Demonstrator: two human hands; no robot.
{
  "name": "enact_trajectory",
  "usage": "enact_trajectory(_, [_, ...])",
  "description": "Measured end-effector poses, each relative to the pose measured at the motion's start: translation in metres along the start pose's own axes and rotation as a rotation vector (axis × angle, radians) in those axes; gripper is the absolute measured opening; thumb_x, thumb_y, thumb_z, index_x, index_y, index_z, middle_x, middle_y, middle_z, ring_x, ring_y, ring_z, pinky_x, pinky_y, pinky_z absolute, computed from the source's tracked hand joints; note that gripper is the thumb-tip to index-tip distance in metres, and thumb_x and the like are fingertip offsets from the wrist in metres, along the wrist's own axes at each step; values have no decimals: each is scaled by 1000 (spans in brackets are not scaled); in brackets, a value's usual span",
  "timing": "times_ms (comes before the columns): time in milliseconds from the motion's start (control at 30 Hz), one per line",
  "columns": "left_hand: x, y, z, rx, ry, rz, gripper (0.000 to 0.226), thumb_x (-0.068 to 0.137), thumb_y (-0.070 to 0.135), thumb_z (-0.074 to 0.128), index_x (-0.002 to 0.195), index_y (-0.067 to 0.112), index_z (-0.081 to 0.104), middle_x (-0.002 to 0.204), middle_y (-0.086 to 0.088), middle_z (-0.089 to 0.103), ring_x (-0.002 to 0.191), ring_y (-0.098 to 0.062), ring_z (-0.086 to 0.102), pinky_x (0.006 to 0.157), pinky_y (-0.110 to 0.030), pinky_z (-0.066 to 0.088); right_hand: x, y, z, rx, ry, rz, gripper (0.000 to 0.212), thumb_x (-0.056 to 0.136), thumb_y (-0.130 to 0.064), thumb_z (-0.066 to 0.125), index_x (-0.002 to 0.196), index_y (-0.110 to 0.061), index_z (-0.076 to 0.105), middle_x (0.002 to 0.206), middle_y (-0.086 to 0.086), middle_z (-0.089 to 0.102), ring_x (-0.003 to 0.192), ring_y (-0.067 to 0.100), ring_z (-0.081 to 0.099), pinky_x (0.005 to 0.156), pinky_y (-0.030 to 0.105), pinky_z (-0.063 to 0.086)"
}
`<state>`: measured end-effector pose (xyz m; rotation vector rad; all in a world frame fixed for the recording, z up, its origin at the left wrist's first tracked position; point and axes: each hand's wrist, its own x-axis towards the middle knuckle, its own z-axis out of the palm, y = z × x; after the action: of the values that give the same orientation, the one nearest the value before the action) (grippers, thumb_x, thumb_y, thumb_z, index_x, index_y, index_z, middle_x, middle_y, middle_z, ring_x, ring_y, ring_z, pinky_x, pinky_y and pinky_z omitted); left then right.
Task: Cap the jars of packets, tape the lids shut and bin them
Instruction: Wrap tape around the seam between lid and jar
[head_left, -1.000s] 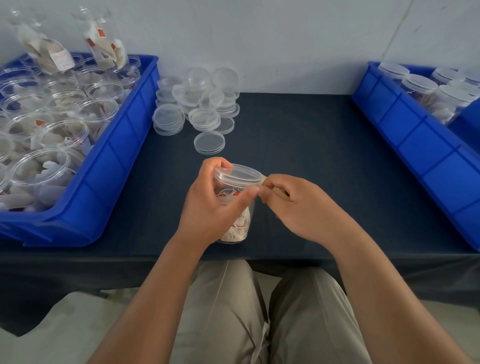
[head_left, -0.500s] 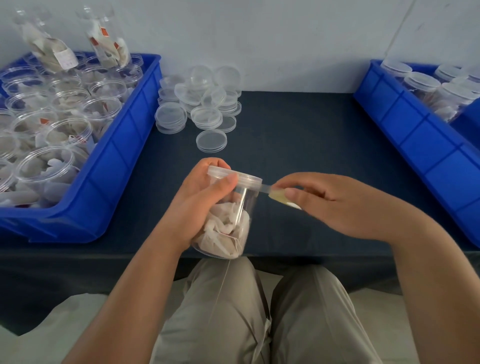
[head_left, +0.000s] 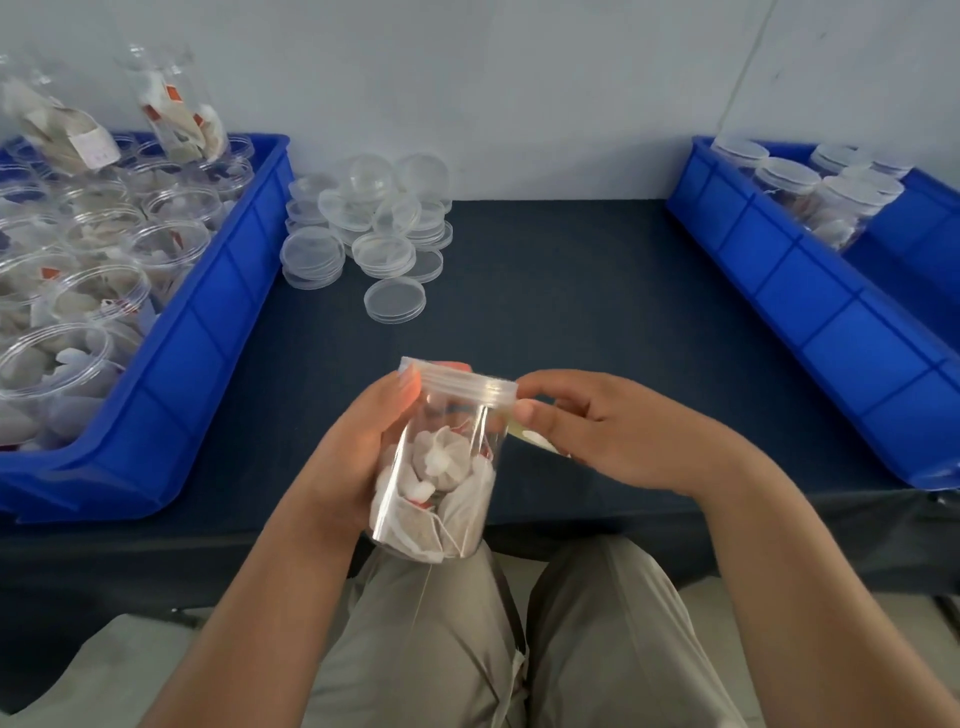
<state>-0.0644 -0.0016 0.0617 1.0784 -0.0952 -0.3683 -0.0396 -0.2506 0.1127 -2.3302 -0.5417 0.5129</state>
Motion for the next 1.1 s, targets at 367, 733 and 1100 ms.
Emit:
enact_trajectory(367, [8,-4,-11,398,159,56,64,86,79,64,130,34,72,131,-5,73,125,-28,69,106,-54,53,-7,11,11,-27,168,62,42,96,-82,38,128,-61,57,86,-24,66,77,-1,62,65,18,40])
enact_trajectory(733, [7,-19,27,857,506,235,87,67,86,66,143,49,45,116,41,61,108,20,59,72,0,47,-2,0,32,-137,259,89,47,97,-85,30,125,-58,56,105,-28,70,94,-3,64,82,26,55])
enact_trajectory(1100, [-5,10,18,556,431,66,81,57,97,70,118,43,72,103,11,79,93,-9,78,80,-35,63,-22,-2,2,-129,141,-6,59,95,-83,27,143,-56,48,107,-38,61,102,-17,56,71,11,43])
